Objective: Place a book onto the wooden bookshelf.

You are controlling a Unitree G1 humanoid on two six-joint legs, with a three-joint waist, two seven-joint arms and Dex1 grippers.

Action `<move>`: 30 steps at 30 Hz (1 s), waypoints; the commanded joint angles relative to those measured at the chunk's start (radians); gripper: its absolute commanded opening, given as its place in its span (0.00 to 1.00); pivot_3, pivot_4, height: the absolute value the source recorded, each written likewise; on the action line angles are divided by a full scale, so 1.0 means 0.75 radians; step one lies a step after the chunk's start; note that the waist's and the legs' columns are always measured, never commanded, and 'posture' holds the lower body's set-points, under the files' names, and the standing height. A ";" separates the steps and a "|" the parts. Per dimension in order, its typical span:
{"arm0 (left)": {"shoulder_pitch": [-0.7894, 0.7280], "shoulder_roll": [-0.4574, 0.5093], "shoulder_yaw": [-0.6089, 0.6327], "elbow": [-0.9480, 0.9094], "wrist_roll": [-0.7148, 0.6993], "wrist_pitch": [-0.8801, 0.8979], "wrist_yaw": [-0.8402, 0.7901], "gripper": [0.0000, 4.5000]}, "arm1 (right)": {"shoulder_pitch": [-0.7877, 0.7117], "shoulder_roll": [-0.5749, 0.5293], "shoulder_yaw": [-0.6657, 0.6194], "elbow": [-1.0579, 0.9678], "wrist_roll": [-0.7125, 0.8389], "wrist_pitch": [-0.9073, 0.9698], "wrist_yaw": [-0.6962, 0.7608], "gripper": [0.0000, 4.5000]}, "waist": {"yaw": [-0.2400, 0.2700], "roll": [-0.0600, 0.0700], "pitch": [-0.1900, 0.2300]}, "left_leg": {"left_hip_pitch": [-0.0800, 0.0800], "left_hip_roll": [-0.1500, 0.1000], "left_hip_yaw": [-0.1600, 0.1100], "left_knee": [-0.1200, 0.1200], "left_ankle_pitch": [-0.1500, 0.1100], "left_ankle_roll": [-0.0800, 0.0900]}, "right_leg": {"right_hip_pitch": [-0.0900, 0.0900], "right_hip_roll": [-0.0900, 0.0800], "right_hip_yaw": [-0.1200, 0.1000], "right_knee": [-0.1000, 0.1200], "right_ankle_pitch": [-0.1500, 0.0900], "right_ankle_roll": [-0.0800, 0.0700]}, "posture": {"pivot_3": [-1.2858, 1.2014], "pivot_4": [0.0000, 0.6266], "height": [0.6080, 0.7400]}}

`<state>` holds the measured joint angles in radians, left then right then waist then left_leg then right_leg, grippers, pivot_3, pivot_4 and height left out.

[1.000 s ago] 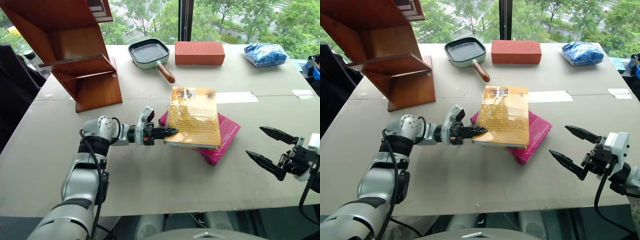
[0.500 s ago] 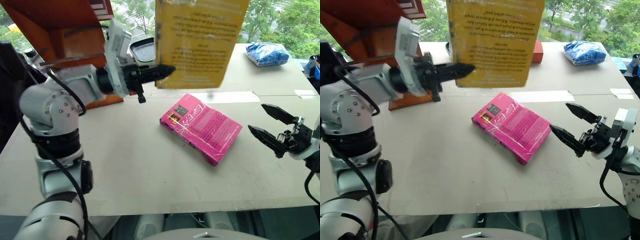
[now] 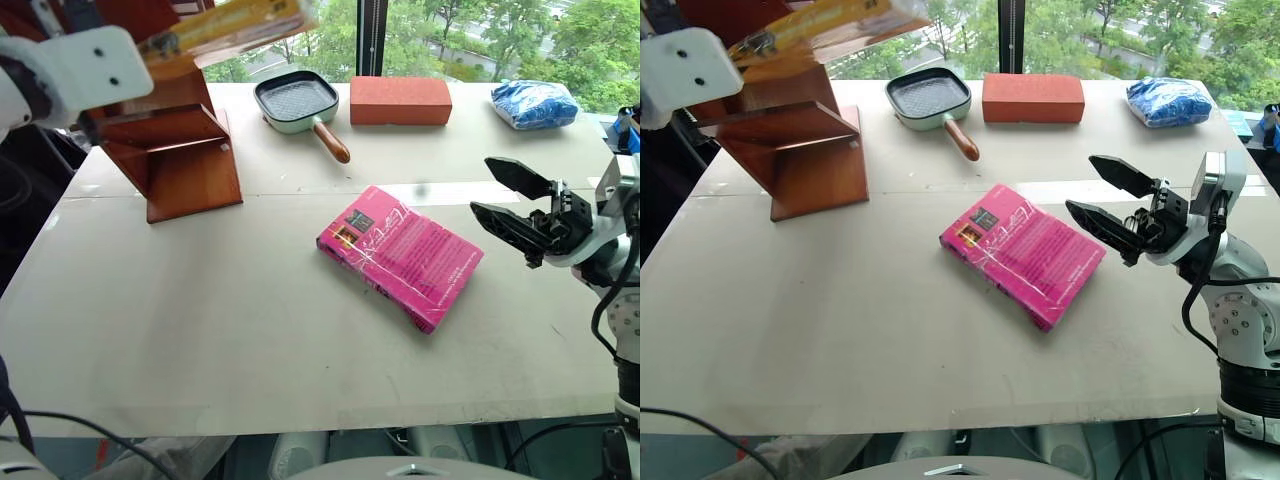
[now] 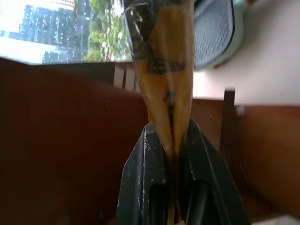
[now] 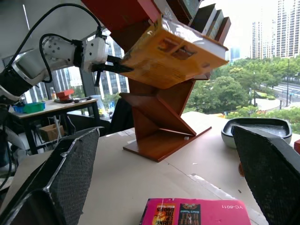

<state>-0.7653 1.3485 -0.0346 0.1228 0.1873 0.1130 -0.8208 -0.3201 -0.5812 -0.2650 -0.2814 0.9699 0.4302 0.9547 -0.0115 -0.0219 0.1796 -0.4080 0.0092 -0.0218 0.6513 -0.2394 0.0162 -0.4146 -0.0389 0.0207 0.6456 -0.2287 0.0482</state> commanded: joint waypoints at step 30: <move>0.041 0.040 0.037 0.199 0.255 0.033 -0.049 0.99 | -0.070 0.058 0.039 -0.077 -0.217 -0.064 -0.199 1.00 | -0.005 0.000 0.000 | -0.009 -0.001 -0.001 0.015 0.000 0.000 | -0.011 0.001 -0.002 0.021 0.000 0.000 | 0.52 0.24 1.00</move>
<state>-0.7388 1.3557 -0.0523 0.3124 0.3710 0.1128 -0.8664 -0.3471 -0.5395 -0.2235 -0.3066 0.7998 0.4055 0.8024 -0.0156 -0.0221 0.1795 -0.4145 0.0086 -0.0230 0.6630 -0.2393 0.0162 -0.4231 -0.0378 0.0189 0.6619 -0.2285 0.0481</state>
